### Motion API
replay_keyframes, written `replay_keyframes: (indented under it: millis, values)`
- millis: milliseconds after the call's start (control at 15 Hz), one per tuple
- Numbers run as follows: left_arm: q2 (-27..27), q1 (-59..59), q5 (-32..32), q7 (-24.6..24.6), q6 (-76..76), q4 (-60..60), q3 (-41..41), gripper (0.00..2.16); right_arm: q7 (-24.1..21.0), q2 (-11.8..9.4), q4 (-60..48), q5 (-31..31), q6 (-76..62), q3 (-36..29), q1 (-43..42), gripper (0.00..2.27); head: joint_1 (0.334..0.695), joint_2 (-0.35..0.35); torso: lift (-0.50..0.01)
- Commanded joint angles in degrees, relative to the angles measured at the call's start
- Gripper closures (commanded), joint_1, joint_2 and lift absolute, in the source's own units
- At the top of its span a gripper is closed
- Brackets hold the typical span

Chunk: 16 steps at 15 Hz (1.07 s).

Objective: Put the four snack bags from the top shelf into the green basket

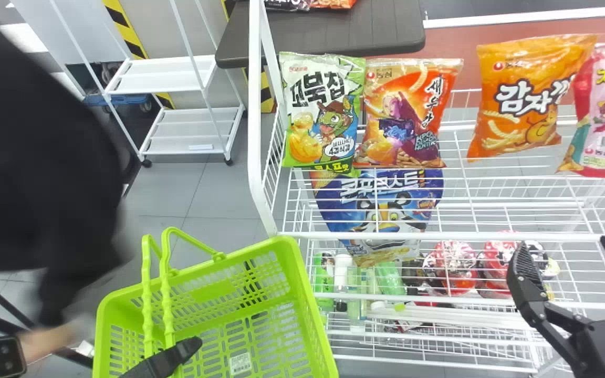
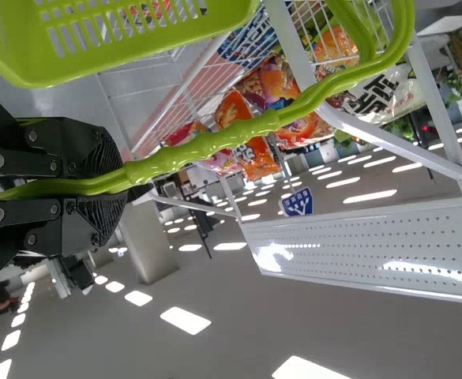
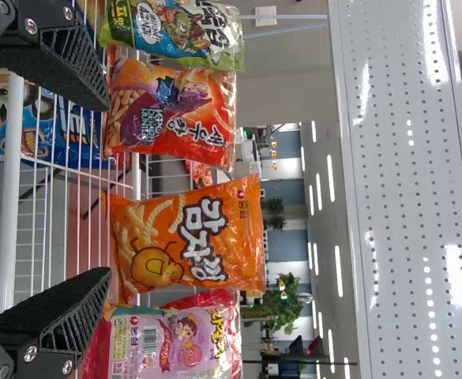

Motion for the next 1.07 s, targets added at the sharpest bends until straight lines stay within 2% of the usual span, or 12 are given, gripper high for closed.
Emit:
replay_keyframes:
  millis: [0,667,867,1000]
  values:
    - [-0.1,0.0,0.0,-0.6,0.1,0.0,0.0,2.15,0.0,0.0,0.0,0.0,0.0,0.0,-0.1,0.07,0.695,0.192,0.000]
    - [-0.1,-0.1,0.0,-0.6,0.1,0.3,0.0,2.15,0.1,0.0,0.0,0.0,0.5,0.5,-0.6,0.07,0.695,0.197,0.000]
    - [-0.1,-0.3,0.0,-0.6,0.1,0.3,-0.3,2.15,0.1,0.0,-0.1,0.1,3.3,2.8,-3.2,0.07,0.695,0.205,0.000]
    - [-0.1,-0.2,0.0,-0.6,0.1,0.4,-0.3,2.15,0.1,0.0,0.1,0.2,10.5,5.6,-8.1,0.07,0.695,0.231,0.000]
